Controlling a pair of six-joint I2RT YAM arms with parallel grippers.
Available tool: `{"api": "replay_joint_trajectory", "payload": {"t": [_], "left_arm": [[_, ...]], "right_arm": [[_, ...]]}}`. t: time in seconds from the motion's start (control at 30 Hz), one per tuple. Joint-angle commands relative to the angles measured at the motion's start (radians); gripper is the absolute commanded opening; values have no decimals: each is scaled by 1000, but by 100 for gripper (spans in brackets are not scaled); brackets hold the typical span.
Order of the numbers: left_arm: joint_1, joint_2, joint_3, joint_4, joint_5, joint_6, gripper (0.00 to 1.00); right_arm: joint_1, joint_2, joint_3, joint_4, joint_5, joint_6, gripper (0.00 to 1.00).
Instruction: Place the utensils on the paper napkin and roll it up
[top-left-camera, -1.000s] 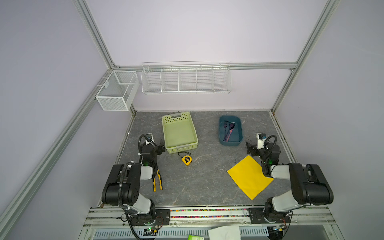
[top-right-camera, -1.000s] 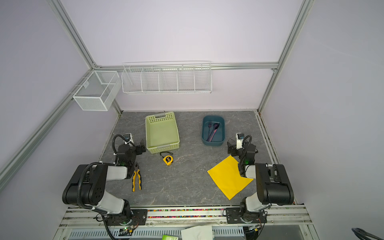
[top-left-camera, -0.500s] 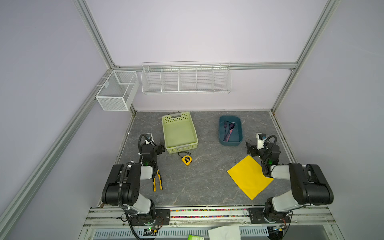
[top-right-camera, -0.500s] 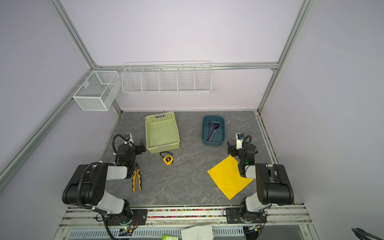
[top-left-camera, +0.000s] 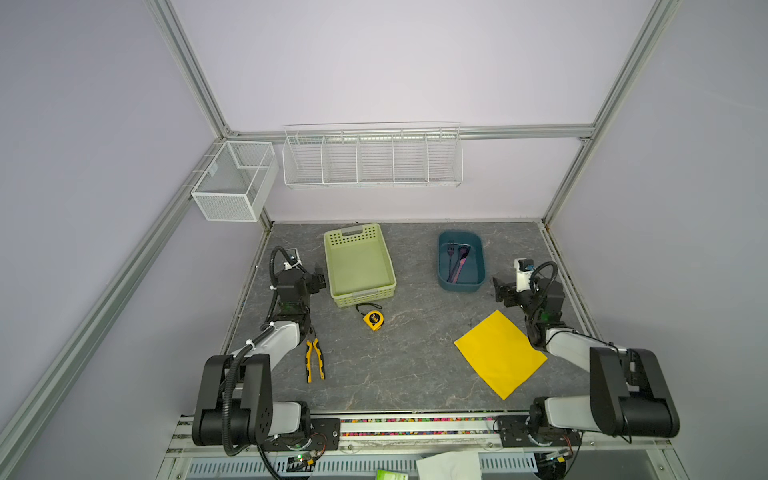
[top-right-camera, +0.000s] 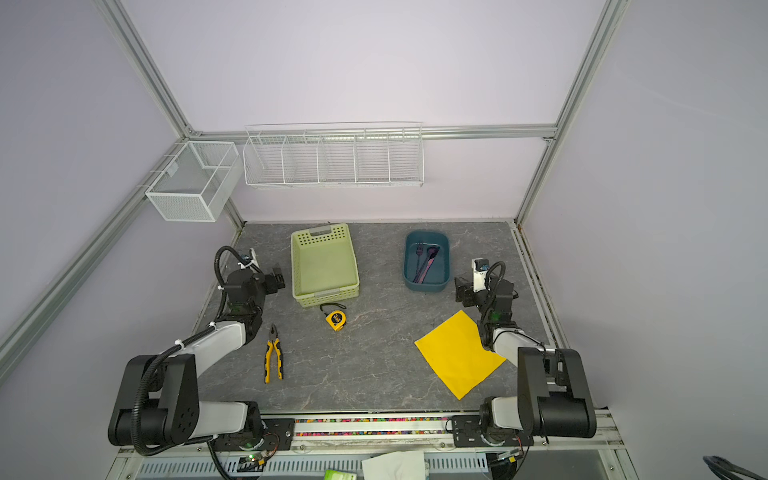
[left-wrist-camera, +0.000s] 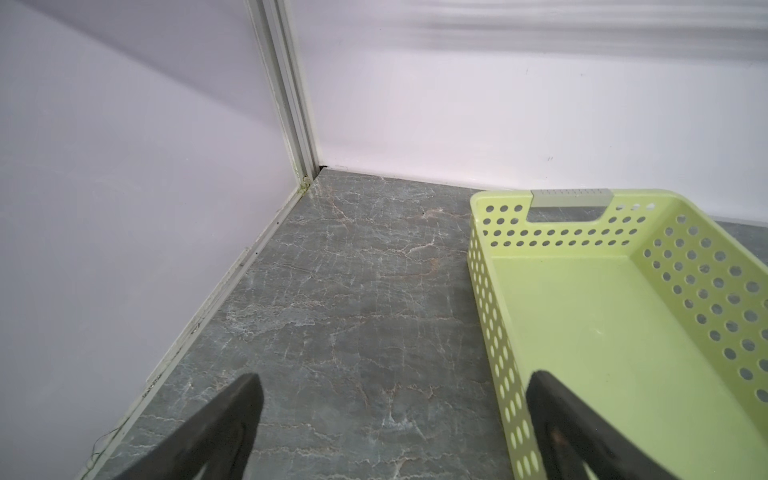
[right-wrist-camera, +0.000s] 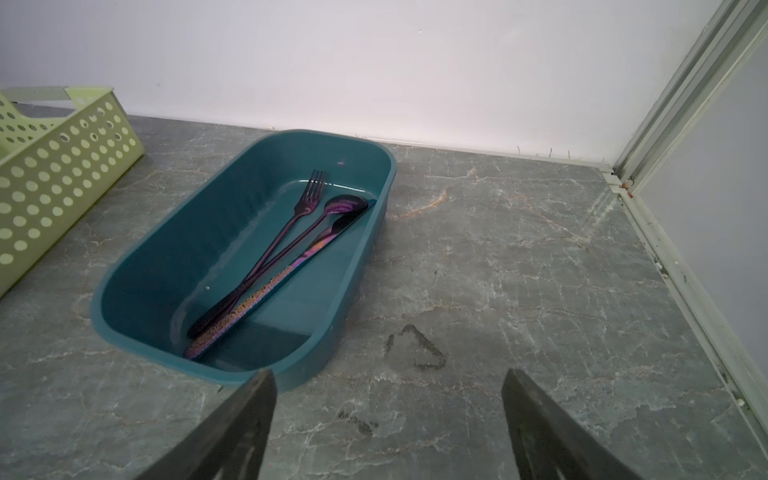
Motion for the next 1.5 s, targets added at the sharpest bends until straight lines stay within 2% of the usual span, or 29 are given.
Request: {"api": "replay_joint_trajectory", "payload": {"t": [0.0, 0.2, 0.33, 0.47, 0.67, 0.97, 1.2, 1.47], "left_arm": [[4, -42, 86, -188, -31, -42, 100], [1, -44, 225, -444, 39, -154, 98], [1, -7, 306, -597, 158, -162, 94], [1, 51, 368, -696, 261, -166, 85], [-6, 150, 456, -781, 333, -160, 72], [-56, 285, 560, -827, 342, -107, 45], [-76, 330, 606, -866, 264, -65, 37], [-80, 342, 594, -871, 227, -77, 36]], "right_arm": [[12, -35, 60, -160, 4, -14, 88], [38, -45, 173, -351, 1, 60, 89], [58, -26, 223, -424, -2, 86, 90], [75, -10, 251, -470, -14, 133, 93], [106, 5, 293, -512, -7, 167, 95], [133, 19, 334, -537, -18, 176, 97], [149, 10, 360, -573, 4, 159, 97], [158, 12, 432, -628, 10, 158, 97]]}}
